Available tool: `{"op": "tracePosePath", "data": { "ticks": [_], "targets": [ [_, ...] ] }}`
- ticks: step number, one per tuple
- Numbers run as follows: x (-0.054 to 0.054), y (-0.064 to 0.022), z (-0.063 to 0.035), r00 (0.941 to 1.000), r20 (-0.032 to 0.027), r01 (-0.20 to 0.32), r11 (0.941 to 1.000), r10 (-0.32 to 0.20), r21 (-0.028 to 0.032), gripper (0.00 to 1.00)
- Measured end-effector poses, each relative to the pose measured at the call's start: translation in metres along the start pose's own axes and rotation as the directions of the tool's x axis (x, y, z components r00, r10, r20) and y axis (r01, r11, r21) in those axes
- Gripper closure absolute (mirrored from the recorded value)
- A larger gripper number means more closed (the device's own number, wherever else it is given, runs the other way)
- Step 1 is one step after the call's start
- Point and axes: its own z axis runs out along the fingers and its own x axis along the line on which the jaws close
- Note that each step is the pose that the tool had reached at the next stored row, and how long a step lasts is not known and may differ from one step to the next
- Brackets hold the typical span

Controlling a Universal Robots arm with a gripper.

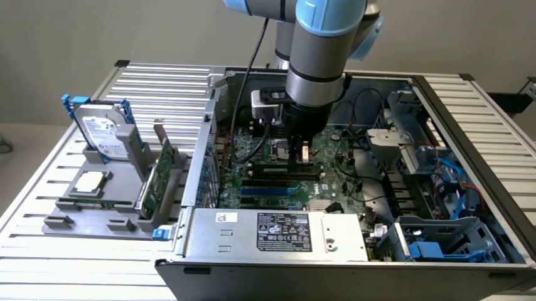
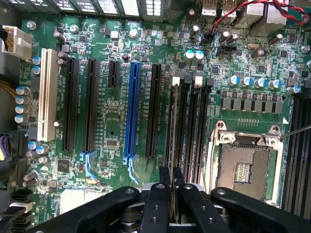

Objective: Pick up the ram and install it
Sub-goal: 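Insert the ram into the slot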

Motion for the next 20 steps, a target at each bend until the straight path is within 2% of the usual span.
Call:
{"op": "tracePosePath", "data": {
  "ticks": [14,20],
  "targets": [
    [0.0,0.0,0.0,0.9998,0.0007,-0.018,0.9998,0.018,0.0,0.86],
    [0.0,-0.0001,0.0005,0.9998,-0.0027,-0.019,0.9998,0.019,-0.0001,0.86]
  ]
}}
